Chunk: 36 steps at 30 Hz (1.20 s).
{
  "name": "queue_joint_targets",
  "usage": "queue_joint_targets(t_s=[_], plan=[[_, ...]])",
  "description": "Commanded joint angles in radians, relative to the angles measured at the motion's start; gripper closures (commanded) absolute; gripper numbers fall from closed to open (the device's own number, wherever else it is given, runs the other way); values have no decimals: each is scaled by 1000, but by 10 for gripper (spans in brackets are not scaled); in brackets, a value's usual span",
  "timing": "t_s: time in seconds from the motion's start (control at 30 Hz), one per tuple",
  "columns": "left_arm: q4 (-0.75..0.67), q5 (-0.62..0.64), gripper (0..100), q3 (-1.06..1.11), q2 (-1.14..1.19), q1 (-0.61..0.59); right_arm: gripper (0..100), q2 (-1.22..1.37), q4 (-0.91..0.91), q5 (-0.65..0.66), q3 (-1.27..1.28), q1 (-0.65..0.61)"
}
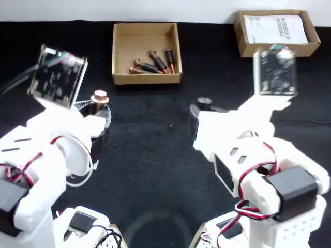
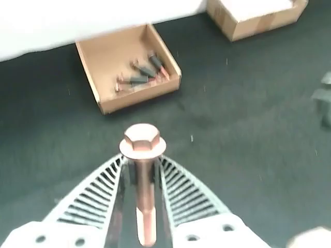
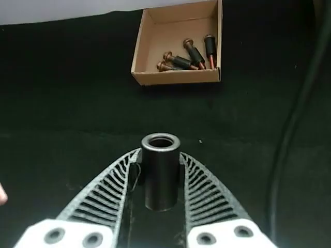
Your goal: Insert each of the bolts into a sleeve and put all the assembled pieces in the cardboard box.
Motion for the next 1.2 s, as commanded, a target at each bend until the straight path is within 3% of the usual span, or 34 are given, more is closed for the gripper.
queue_joint_targets(t_s=[0.0, 0.3, 0.47, 0.73, 0.93, 1.17], plan=[[-155, 9, 991, 214, -102, -12, 991, -133, -173, 32, 257, -10], [-624, 12, 991, 713, -407, -5, 991, -499, -668, 135, 894, -12], [-707, 37, 991, 825, -438, -4, 991, -739, -928, 206, 1257, -12], [-712, 239, 991, 769, -288, 15, 991, -1089, -1251, 322, 1689, -16], [-710, 348, 991, 584, -99, 85, 991, -1082, -1426, 328, 1808, -15], [-710, 353, 991, 340, 97, 228, 991, -1082, -1572, 328, 1933, -16]])
